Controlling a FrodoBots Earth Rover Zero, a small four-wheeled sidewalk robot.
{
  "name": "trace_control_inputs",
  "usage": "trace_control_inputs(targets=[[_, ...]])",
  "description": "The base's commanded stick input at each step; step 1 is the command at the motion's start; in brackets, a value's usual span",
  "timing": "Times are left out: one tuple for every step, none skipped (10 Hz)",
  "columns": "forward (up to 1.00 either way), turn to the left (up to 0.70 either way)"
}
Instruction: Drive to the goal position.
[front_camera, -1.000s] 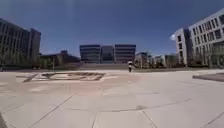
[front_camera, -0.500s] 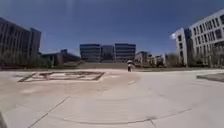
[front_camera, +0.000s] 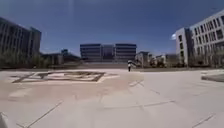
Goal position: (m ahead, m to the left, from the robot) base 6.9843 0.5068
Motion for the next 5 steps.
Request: trace_control_inputs(targets=[[0.66,0.0],[0.66,0.0],[0.67,0.0],[0.67,0.0],[0.66,0.0]])
